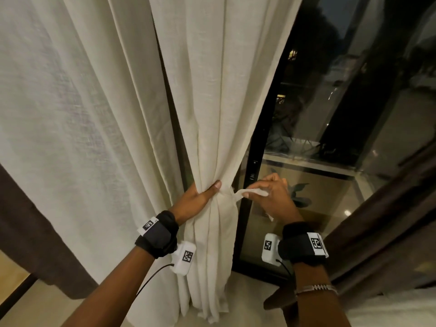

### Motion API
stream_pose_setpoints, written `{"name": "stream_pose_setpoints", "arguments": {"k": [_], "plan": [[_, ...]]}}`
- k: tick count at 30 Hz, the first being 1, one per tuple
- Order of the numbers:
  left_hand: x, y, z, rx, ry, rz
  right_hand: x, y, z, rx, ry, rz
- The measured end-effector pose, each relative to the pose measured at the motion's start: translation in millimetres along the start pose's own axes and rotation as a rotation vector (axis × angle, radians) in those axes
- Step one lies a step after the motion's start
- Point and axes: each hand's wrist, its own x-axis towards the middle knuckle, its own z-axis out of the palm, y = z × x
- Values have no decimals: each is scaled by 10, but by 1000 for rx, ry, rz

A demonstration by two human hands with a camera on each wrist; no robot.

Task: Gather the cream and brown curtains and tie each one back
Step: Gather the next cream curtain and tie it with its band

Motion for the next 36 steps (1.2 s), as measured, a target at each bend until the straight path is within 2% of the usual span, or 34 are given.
{"name": "stream_pose_setpoints", "arguments": {"k": [2, 4, 6, 9, 15, 17, 20, 21, 23, 25, 27, 30, 32, 36], "plan": [[-5, -27, 27, 6, 34, 9, 44, -142, 81, 1, 105, 2], [-19, -69, 38, 17, 45, 39, 85, -277, 224, 42, 150, -29], [-24, -105, 29, 47, 43, 83, 113, -394, 396, 151, 78, 5], [-19, -145, -15, 54, 73, 111, 89, -473, 600, 393, -53, 186], [-19, -137, -28, -31, 135, 42, -159, -656, 685, 1042, -193, 344], [-2, -164, -2, -78, 123, 9, -223, -635, 712, 1216, -254, 353], [48, -232, 23, -137, 90, -49, -330, -554, 737, 1435, -418, 245], [56, -238, 40, -131, 78, -56, -362, -553, 734, 1421, -469, 200], [102, -288, 76, -42, 87, -83, -406, -598, 742, 1196, -501, 102], [130, -334, 78, 65, 78, -134, -382, -664, 765, 935, -460, 29], [164, -362, 25, 125, 19, -150, -333, -713, 789, 779, -366, -2], [169, -349, -110, 204, -198, -108, -261, -710, 788, 755, -264, 32], [120, -317, -225, 166, -331, -74, -271, -662, 744, 803, -238, 94], [56, -350, -420, 125, -297, -79, -303, -518, 659, 852, -207, 241]]}}
